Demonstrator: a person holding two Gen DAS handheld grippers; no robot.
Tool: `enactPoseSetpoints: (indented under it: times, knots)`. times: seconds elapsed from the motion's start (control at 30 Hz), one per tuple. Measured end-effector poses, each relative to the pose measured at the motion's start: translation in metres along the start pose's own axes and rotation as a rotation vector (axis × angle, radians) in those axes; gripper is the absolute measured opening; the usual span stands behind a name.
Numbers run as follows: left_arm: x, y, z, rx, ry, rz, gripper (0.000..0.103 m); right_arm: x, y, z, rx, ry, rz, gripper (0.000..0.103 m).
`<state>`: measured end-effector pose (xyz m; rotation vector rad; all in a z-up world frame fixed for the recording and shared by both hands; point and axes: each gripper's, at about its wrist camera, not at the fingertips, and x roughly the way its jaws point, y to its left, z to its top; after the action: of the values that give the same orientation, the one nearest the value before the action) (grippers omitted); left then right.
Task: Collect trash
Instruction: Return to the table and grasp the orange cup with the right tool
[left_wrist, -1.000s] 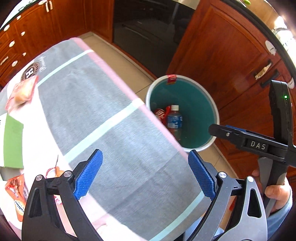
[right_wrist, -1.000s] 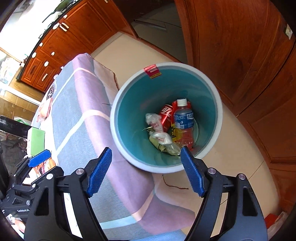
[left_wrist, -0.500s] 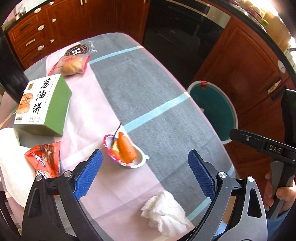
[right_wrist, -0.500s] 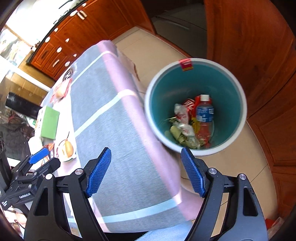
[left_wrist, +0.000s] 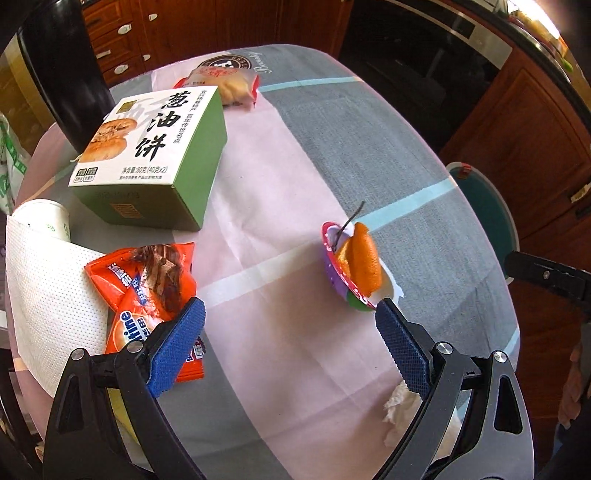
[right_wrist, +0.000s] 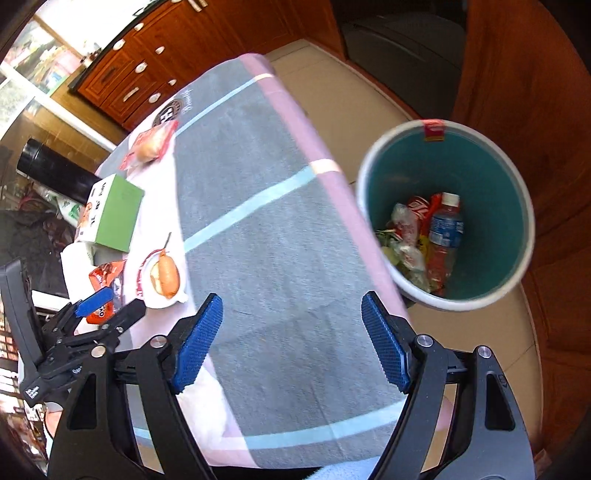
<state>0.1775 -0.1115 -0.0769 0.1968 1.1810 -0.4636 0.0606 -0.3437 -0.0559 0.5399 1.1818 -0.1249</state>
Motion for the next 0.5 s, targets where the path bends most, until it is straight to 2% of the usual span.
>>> enactPoseSetpoints:
  times: [0.03,0.23,0.37,0.5]
  knots:
    - [0.000,0.005,-0.002,-0.006,0.004,-0.004,0.094,0.003,0.007,0.002,-0.015,0.006,0.009,0.071]
    - [-0.009,0.027,-0.011,-0.020,-0.010,-0.070,0.094,0.031,0.065,0.014,-0.119,0.075,0.066,0.047]
    - [-0.013,0.037,-0.014,-0.023,-0.017,-0.103,0.094,0.051,0.100,0.019,-0.184,0.104,0.073,0.030]
    - [-0.014,0.042,-0.013,-0.017,-0.019,-0.138,0.093,0.067,0.116,0.026,-0.189,0.126,0.060,0.028]
